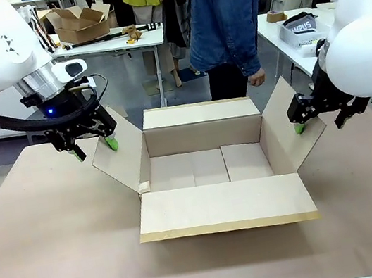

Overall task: Pack the gift set into the box.
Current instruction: Lift both hands away from the flaps of the Package Box.

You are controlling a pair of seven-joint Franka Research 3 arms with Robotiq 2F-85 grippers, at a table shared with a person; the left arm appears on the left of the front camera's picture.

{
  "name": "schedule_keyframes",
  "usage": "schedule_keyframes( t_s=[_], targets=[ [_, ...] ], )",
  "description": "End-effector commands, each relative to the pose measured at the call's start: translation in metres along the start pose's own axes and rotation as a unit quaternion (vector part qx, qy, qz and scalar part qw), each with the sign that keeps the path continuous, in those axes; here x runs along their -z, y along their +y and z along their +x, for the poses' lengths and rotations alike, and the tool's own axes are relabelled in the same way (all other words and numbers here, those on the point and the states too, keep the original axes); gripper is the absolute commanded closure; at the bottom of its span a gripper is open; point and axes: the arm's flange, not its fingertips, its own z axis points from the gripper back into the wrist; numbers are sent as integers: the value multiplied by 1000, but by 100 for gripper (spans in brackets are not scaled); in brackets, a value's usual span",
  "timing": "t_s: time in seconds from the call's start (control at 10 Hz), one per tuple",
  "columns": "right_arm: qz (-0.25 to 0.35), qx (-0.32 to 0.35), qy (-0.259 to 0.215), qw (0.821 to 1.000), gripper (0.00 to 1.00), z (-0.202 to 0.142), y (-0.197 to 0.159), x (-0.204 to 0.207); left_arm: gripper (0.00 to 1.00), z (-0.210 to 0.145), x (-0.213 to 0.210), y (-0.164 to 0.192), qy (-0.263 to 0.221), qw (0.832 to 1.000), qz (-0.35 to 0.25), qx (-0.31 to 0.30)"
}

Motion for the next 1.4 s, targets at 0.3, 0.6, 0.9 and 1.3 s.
schedule_keyframes(
  t_s=[0.3, 0.6, 0.9, 1.3],
  targets=[
    [5, 1, 4, 1000, 0, 1, -2, -3, 0, 0, -3, -1, -1, 1000, 12, -6],
    [5, 1, 4, 1000, 0, 1, -2, -3, 0, 0, -3, -1, -1, 1000, 12, -6],
    [5, 1, 4, 1000, 0, 1, -2, -3, 0, 0, -3, -1, -1, 1000, 12, -6],
    [5, 1, 4, 1000, 0, 1, -2, -3, 0, 0, -3, -1, -1, 1000, 12, -6]
  ],
)
